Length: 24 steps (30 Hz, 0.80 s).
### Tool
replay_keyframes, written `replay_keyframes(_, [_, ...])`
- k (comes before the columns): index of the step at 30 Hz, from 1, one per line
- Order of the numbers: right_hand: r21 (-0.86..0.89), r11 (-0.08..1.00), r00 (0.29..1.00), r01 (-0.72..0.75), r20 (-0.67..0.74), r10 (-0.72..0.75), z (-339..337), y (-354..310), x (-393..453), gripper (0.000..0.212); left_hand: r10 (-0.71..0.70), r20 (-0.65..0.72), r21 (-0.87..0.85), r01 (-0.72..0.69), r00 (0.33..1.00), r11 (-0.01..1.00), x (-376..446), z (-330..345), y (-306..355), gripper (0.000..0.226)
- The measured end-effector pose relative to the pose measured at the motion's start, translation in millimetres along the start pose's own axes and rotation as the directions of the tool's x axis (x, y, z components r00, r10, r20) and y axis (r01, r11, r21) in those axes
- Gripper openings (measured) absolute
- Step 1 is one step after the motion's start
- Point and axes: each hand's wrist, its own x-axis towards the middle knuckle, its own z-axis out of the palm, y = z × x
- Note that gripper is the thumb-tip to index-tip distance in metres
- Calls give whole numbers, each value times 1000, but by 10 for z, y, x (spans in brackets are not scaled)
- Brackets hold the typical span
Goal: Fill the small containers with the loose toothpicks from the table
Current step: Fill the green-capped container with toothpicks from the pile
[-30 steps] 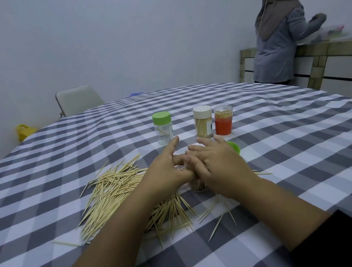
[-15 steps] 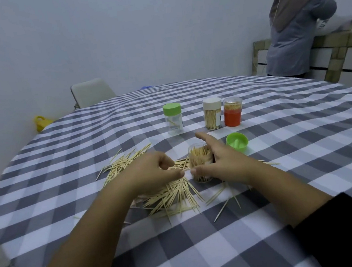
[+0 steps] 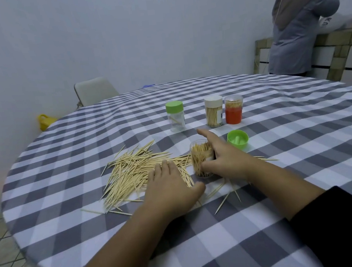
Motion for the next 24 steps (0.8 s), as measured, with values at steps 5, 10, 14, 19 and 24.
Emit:
replay_keyframes(5, [11, 1000, 1000, 8, -3, -8, 8, 38, 32, 85, 167, 91, 17, -170, 982, 985, 67, -100, -109, 63])
replay_keyframes(10, [16, 1000, 1000, -2, 2, 2, 12, 65, 50, 85, 335, 66, 89, -340, 940, 936, 131, -278, -206, 49])
replay_keyframes(14, [-17, 1000, 1000, 4, -3, -4, 9, 57, 53, 86, 314, 49, 228, -316, 948, 921, 241, -384, -287, 59])
replay_keyframes(19, [-21, 1000, 1000, 7, 6, -6, 3, 67, 60, 85, 246, 127, 281, -272, 961, 920, 352, -443, -241, 58])
replay_keyframes(24, [-30, 999, 1000, 18, 12, -18, 6, 72, 54, 85, 167, 159, 330, -212, 973, 920, 460, -410, -210, 54])
